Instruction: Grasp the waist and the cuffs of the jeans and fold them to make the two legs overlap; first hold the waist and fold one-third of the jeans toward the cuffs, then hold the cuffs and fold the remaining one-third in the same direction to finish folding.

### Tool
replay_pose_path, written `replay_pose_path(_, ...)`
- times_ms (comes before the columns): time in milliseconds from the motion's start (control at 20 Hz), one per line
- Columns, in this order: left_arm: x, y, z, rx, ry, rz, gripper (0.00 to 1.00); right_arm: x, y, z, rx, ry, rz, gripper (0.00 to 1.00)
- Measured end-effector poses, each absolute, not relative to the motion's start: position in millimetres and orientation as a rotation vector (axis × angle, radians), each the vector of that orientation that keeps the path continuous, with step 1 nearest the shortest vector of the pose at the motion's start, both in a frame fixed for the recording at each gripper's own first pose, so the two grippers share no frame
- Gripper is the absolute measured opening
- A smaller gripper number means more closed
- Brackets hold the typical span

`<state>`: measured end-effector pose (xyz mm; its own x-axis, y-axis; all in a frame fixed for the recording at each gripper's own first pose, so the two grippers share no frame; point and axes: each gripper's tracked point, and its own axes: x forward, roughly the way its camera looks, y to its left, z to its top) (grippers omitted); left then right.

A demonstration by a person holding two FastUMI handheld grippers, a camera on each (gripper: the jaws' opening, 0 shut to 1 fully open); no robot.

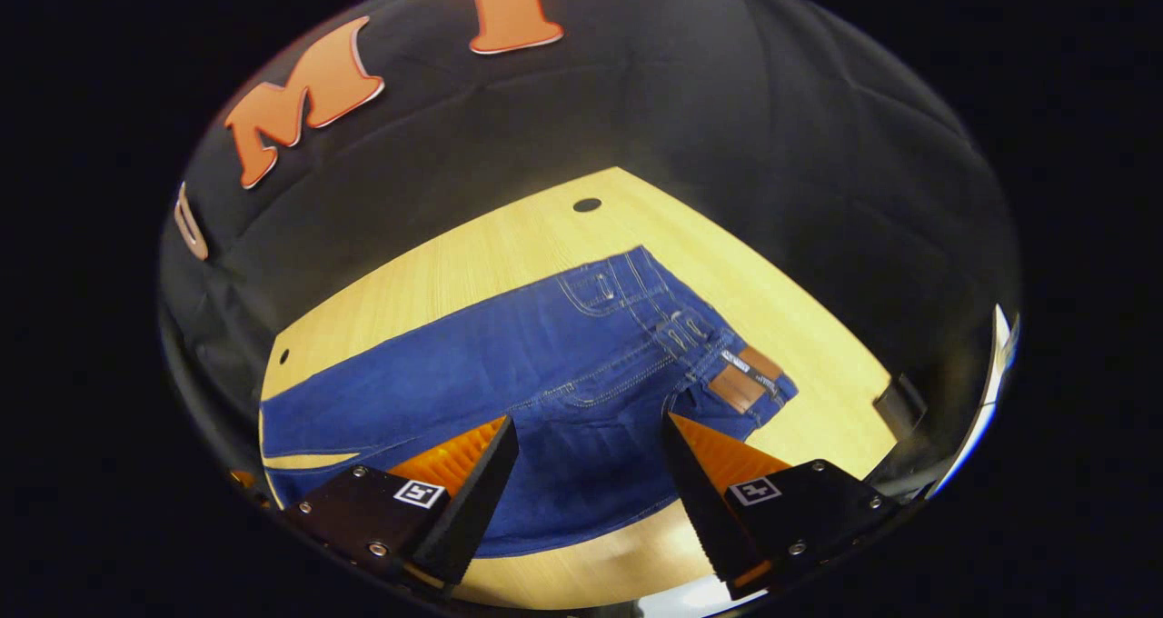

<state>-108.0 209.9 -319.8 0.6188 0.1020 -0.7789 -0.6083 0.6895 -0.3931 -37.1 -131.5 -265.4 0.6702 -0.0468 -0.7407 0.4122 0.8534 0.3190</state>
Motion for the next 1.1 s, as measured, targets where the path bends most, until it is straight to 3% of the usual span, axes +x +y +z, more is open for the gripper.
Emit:
replay_pose_path(800,-153,261,-380,-1.156,0.861,0.603,0.98,-48,-155,-307,0.825,0.923,-0.331,0.98)
replay_pose_path(1100,-150,273,-388,-1.227,0.807,0.569,0.95,-50,-159,-319,0.913,0.934,-0.342,0.98)
